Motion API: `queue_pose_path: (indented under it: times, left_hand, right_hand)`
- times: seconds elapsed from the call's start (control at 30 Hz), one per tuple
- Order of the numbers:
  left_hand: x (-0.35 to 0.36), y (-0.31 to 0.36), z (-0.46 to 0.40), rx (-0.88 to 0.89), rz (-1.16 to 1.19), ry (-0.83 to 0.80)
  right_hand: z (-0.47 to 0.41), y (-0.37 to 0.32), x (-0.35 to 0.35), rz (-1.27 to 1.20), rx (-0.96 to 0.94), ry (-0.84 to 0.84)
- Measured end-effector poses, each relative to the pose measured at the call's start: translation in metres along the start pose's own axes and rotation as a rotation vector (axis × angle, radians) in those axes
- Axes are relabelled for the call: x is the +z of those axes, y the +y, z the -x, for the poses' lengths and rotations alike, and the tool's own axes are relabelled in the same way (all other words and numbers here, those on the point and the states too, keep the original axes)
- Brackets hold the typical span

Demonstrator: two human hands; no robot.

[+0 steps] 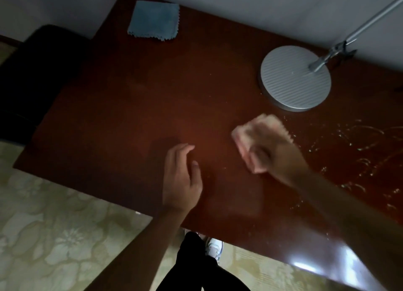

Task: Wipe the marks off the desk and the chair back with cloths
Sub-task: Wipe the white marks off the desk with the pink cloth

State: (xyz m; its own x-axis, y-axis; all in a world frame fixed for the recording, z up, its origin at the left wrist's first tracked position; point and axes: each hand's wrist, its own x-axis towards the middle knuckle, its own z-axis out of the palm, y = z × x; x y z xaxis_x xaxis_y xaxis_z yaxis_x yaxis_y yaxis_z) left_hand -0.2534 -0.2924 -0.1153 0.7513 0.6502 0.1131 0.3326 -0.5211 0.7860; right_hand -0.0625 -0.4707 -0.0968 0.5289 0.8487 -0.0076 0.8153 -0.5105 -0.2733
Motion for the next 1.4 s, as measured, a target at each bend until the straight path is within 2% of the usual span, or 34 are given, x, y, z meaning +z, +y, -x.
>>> queue_pose_path:
  times: [0.07,0.13,0.23,0.37,0.43,0.47,0.53,0.6,0.63,0.67,0.7,0.73,0.77,0.8,0.83,0.87,0.93,1.0,1.1,1.13,1.27,1.33,1.4]
  left_hand:
    - [-0.012,-0.013,0.007,0.016,-0.081,-0.017]
    - [-0.015,-0.021,0.013,0.068,-0.177,-0.061]
    - [-0.010,-0.021,0.014,0.088,-0.248,-0.093]
    - [-0.010,-0.016,0.018,0.077,-0.240,-0.079]
    - [-0.010,-0.017,0.019,0.071,-0.237,-0.063]
    - [-0.010,-0.016,0.018,0.069,-0.232,-0.055]
    - [-0.008,-0.013,0.015,0.075,-0.225,-0.041]
    - [-0.007,-0.013,0.013,0.078,-0.227,-0.028]
    - [-0.007,-0.013,0.013,0.079,-0.229,-0.020]
    - [-0.007,-0.014,0.015,0.083,-0.226,-0.019]
    - [-0.007,-0.015,0.017,0.086,-0.214,-0.022]
    - [-0.008,-0.015,0.019,0.085,-0.199,-0.023]
    - [-0.010,-0.014,0.019,0.076,-0.185,-0.026]
    - [-0.011,-0.014,0.018,0.061,-0.168,-0.029]
    - [-0.012,-0.013,0.016,0.054,-0.151,-0.031]
    - [-0.013,-0.013,0.015,0.051,-0.133,-0.031]
    - [-0.015,-0.014,0.015,0.048,-0.104,-0.030]
    - [-0.014,-0.014,0.015,0.048,-0.061,-0.037]
    - [-0.017,-0.017,0.015,0.049,-0.028,-0.045]
    - [-0.018,-0.018,0.014,0.046,-0.016,-0.045]
    - [-0.028,-0.024,0.015,0.018,0.043,-0.097]
    - [-0.033,-0.024,0.013,0.034,0.045,-0.141]
    - [-0.033,-0.026,0.011,0.077,0.016,-0.149]
  right_hand:
    - [-0.015,0.018,-0.005,-0.002,0.167,-0.007]
    - [-0.014,0.019,0.003,-0.020,0.177,0.037]
    - [0.014,-0.028,0.035,-0.010,0.171,0.073]
    - [0.082,-0.094,0.058,-0.070,-0.127,0.043]
    - [0.078,-0.082,0.044,-0.049,-0.235,0.010]
    - [0.064,-0.072,0.035,-0.036,-0.190,0.038]
    - [0.025,-0.048,0.017,-0.021,0.023,0.149]
    - [-0.001,-0.044,0.022,0.011,0.093,0.277]
    - [-0.001,-0.057,0.033,-0.067,0.090,0.334]
    - [0.015,-0.078,0.050,-0.184,0.109,0.301]
    - [0.035,-0.102,0.066,-0.381,0.119,0.360]
    - [0.057,-0.125,0.079,-0.361,0.049,0.334]
    - [0.075,-0.140,0.081,-0.159,-0.147,0.273]
    - [0.088,-0.153,0.079,-0.067,-0.293,0.171]
    - [0.094,-0.159,0.073,-0.109,-0.284,0.084]
    - [0.094,-0.153,0.068,-0.131,-0.286,0.077]
    - [0.069,-0.128,0.061,-0.119,-0.221,0.144]
    - [0.041,-0.099,0.052,-0.064,-0.054,0.217]
    - [0.025,-0.104,0.057,-0.057,0.091,0.196]
    - [0.031,-0.122,0.066,-0.048,0.087,0.202]
    - [0.098,-0.216,0.087,-0.216,-0.033,0.023]
    - [0.108,-0.221,0.078,-0.245,-0.163,0.040]
    - [0.094,-0.201,0.066,-0.154,-0.120,0.102]
